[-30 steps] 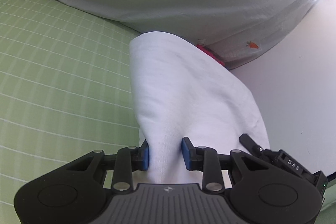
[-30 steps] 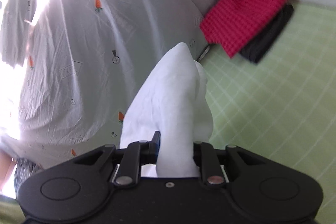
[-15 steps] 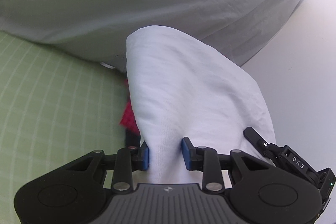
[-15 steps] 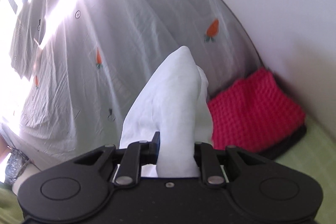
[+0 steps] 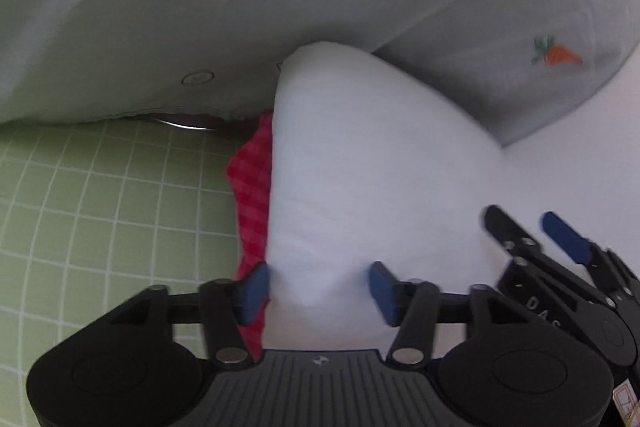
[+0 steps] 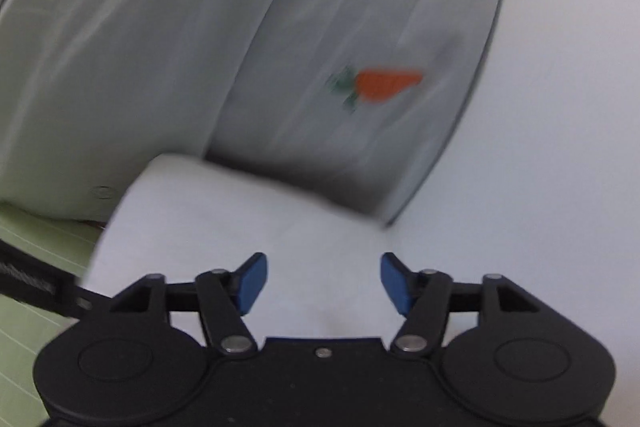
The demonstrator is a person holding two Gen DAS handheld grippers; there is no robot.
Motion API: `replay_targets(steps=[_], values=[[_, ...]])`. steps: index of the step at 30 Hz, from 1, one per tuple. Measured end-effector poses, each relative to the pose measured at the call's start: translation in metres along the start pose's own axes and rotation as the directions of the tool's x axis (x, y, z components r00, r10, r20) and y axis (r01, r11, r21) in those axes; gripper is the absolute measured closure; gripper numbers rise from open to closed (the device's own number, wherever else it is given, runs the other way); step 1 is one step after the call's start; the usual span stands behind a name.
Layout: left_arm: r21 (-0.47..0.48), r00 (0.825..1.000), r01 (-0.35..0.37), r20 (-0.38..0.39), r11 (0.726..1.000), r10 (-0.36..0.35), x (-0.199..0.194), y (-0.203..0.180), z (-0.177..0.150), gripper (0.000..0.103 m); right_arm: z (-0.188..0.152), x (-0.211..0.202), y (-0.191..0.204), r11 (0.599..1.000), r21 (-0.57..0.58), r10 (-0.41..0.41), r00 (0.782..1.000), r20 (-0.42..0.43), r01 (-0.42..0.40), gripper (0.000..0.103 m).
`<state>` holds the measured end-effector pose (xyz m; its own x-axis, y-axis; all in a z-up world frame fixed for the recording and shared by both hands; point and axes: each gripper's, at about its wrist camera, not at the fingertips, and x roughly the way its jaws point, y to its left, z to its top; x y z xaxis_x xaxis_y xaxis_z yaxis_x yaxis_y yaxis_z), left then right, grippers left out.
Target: Fold clothes
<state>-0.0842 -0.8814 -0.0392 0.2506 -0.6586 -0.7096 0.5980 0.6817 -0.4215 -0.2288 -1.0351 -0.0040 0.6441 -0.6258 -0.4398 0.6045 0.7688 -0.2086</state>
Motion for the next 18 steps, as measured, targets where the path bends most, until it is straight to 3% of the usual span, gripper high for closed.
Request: replay_targets(steps=[2, 4, 9, 11, 18], values=[[0.028, 1.000, -0.010, -0.007, 1.000, 0.011, 0.002, 0.005, -0.005, 0.029, -0.023, 0.024, 0.003, 0.995, 0.090, 0.047, 0.996, -0.080, -0.039, 0.032], [0.047, 1.000, -0.022, -0.010, 0.999, 0.022, 0.001, 0.011, -0.010, 0.028, -0.041, 0.036, 0.004, 0.990, 0.138, 0.044, 0.994, -0.098, -0.030, 0.026], [0.142, 0.995, -0.090, 0.042, 0.986, 0.085, -0.031, 0.011, -0.016, 0.026, -0.039, 0.027, 0.000, 0.983, 0.185, 0.024, 0.990, -0.137, 0.002, 0.016], [0.180, 0.993, -0.109, 0.069, 0.978, 0.098, -0.047, 0.009, -0.016, 0.020, -0.041, 0.012, 0.001, 0.984, 0.181, 0.025, 0.990, -0.139, 0.001, 0.007], [0.290, 0.975, -0.142, 0.205, 0.946, 0.084, -0.135, -0.006, -0.044, 0.006, -0.041, -0.097, 0.005, 0.970, 0.236, -0.041, 0.998, -0.056, 0.053, 0.001]])
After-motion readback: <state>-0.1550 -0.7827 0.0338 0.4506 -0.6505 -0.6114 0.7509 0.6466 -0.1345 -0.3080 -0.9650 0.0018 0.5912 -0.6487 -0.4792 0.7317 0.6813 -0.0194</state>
